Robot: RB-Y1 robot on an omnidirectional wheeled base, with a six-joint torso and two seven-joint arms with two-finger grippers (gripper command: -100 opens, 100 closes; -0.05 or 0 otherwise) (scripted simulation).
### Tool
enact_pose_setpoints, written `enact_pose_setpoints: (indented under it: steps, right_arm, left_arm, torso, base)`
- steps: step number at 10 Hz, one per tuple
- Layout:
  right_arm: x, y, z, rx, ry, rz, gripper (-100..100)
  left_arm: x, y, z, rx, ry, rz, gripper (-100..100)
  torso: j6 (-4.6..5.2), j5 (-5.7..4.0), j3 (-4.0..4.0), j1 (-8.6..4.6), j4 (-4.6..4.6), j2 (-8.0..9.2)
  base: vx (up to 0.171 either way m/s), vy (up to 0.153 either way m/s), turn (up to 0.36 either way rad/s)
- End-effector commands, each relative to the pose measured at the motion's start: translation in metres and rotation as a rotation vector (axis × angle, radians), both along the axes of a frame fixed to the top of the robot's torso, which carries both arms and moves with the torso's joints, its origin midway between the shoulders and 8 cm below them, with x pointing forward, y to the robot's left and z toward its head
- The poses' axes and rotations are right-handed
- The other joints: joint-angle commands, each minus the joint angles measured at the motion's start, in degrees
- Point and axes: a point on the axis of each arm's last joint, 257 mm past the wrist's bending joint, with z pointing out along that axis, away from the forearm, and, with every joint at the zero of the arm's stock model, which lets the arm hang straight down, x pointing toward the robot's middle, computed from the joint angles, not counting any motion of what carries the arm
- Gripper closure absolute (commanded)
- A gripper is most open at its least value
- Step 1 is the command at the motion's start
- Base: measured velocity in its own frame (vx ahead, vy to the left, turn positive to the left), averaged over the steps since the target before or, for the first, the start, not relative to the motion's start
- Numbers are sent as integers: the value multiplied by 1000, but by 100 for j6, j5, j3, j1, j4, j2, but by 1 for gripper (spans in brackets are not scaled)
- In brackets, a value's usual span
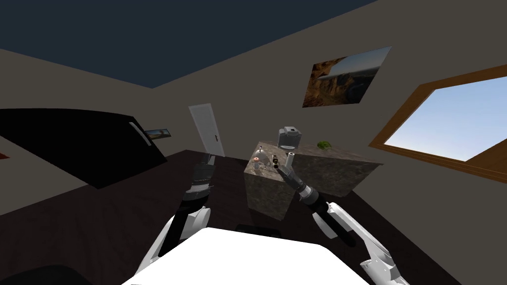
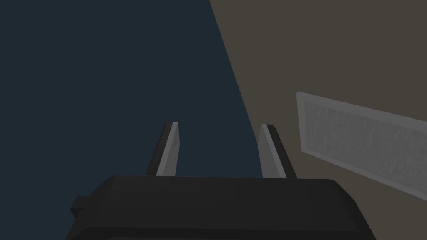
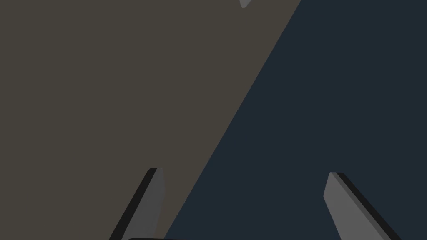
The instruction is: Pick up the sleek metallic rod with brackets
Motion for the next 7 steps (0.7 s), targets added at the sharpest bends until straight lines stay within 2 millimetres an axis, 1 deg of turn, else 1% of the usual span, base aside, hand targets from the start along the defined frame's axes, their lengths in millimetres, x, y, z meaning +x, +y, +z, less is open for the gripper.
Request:
enact_pose_setpoints:
  steps: [1, 2, 3, 4, 5, 6, 7]
  right_arm:
    - [0, 1, -8, -59, -5, 6, -100]
    - [3, -1, -24, -145, -4, 16, -100]
    - [3, -1, -26, -159, -6, 17, -100]
    - [6, -6, -43, -249, -4, 26, -100]
    - [5, -5, -45, -261, -7, 27, -100]
    - [8, -12, -62, -350, -4, 36, -100]
    - [8, -12, -64, -364, -7, 37, -100]
  left_arm:
    - [0, 0, 0, 0, 0, 0, 0]
    - [0, 0, 0, 0, 0, 0, 0]
    - [0, 0, 0, 0, 0, 0, 0]
    - [0, 0, 0, 0, 0, 0, 0]
    - [0, 0, 0, 0, 0, 0, 0]
    - [0, 0, 0, 0, 0, 0, 0]
    - [0, 0, 0, 0, 0, 0, 0]
  torso:
    - [0, 0, 0, 0, 0, 0]
    - [-1, 0, 1, -1, 0, 2]
    - [0, 2, 0, 7, 0, 0]
    - [-2, 2, -1, 7, 0, -2]
    - [-1, 2, -2, 11, -1, -4]
    - [-2, 2, -2, 6, -1, -4]
    - [0, 2, -2, 7, -1, -4]
  base:
    - [3, 45, -60]
    - [9, 70, -106]
    - [16, 64, -60]
    - [18, 79, -66]
    - [14, 60, -51]
    - [15, 65, -76]
    - [16, 72, -36]
